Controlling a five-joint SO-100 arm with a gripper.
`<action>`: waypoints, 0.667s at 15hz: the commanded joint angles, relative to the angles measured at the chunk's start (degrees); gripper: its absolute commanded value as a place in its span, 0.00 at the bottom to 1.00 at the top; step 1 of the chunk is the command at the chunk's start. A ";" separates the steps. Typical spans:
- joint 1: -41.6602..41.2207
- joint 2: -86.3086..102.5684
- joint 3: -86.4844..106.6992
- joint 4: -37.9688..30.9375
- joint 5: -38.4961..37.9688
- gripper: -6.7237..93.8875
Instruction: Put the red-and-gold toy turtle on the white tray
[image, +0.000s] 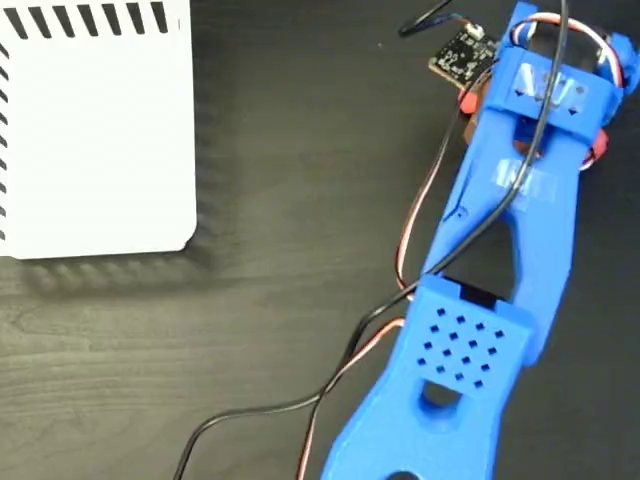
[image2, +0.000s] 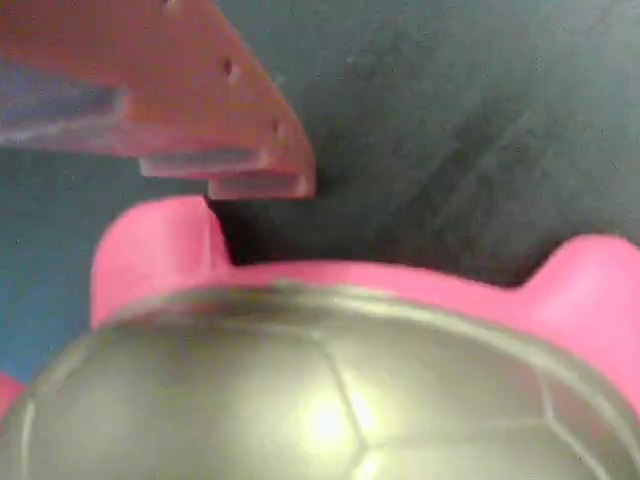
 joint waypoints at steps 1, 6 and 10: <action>0.97 2.29 -3.08 0.44 1.23 0.72; 1.32 2.29 -3.60 -0.26 1.67 0.54; 1.85 2.46 -3.87 -0.79 0.62 0.38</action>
